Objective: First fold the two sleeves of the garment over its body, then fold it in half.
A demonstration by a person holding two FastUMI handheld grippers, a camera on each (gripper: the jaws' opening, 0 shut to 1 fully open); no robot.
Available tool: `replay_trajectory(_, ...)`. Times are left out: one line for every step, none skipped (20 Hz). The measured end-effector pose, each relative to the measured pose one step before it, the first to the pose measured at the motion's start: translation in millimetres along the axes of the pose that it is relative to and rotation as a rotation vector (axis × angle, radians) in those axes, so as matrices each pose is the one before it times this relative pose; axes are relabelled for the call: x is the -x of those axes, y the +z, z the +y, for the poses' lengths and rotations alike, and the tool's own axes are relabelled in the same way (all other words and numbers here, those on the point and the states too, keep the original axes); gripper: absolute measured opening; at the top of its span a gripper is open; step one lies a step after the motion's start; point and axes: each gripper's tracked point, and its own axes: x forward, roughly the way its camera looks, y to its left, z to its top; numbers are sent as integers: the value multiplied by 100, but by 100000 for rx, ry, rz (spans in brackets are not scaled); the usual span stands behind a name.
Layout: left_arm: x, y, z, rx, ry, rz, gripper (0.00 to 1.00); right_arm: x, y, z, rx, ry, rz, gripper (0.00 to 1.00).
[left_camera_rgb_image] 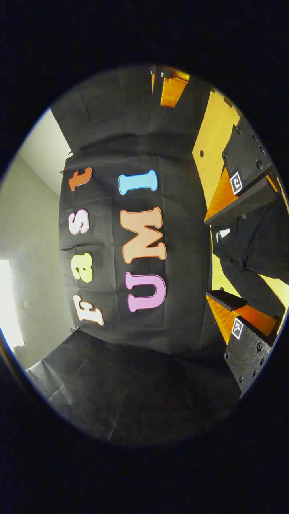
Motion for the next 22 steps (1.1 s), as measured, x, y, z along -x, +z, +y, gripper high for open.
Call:
replay_trajectory(35, -65, 237, 347, 745, -156, 96, -67, -30, -49, -551, -73, -106, 100)
replay_trajectory(-64, -72, 114, 828, 589, 159, 96, -110, -15, -12, -486, -55, 180, 100)
replay_trajectory(10, -195, -3, 1012, 418, 506, 96, -137, -131, 105, 9, 198, 465, 100)
replay_trajectory(72, -119, 189, 926, 338, 456, 96, -195, -42, 86, 301, 40, 409, 100)
replay_trajectory(131, -202, 163, 632, 356, 218, 95, -230, 140, 35, 306, 7, -231, 100)
replay_trajectory(86, -68, 270, 229, 623, 201, 96, -152, 222, 144, 198, 404, -435, 96)
replay_trajectory(-80, -172, 447, 67, 871, 187, 96, -81, 49, 298, 56, 633, -167, 96)
replay_trajectory(-68, -120, 323, 110, 807, 264, 96, -138, -73, 272, -167, 610, 230, 100)
replay_trajectory(72, -117, 161, -89, 176, 311, 96, -19, -111, 227, -301, 479, 197, 100)
replay_trajectory(59, -65, 0, -444, -30, 431, 96, -38, -136, 231, -179, 254, 453, 100)
replay_trajectory(116, -41, -104, -458, -608, 74, 95, 91, -321, 138, 387, 342, 633, 100)
replay_trajectory(95, 153, -234, -365, -912, -267, 95, 5, -110, 174, 709, 185, 363, 100)
replay_trajectory(110, 20, -242, -436, -758, -185, 95, 29, -11, 72, 627, 60, 193, 100)
replay_trajectory(79, 66, -121, -295, -601, -132, 95, 58, 57, 80, 247, 183, -64, 98)
replay_trajectory(-26, -161, -196, -105, -455, 87, 95, 193, 58, 89, -105, 127, -300, 100)
replay_trajectory(14, -70, -19, 210, -121, 241, 95, 122, 78, -15, -272, -5, -144, 100)
replay_trajectory(57, -77, -20, 598, -102, 121, 95, 168, -22, 19, -205, -29, -198, 100)
replay_trajectory(78, -107, -71, 644, -232, 186, 95, 3, -5, -88, -54, -263, -87, 100)
replay_trajectory(118, -175, -159, 84, -284, 135, 95, 133, -131, -201, -52, -423, 92, 100)
replay_trajectory(168, -81, -56, -311, -14, 229, 95, 173, -167, -166, -151, -423, 589, 100)
replay_trajectory(6, -226, -21, -241, 6, 307, 95, 73, -156, -118, -231, -579, 421, 100)
replay_trajectory(121, 41, -3, 14, 9, 86, 95, 20, 95, 16, -365, -183, -109, 100)
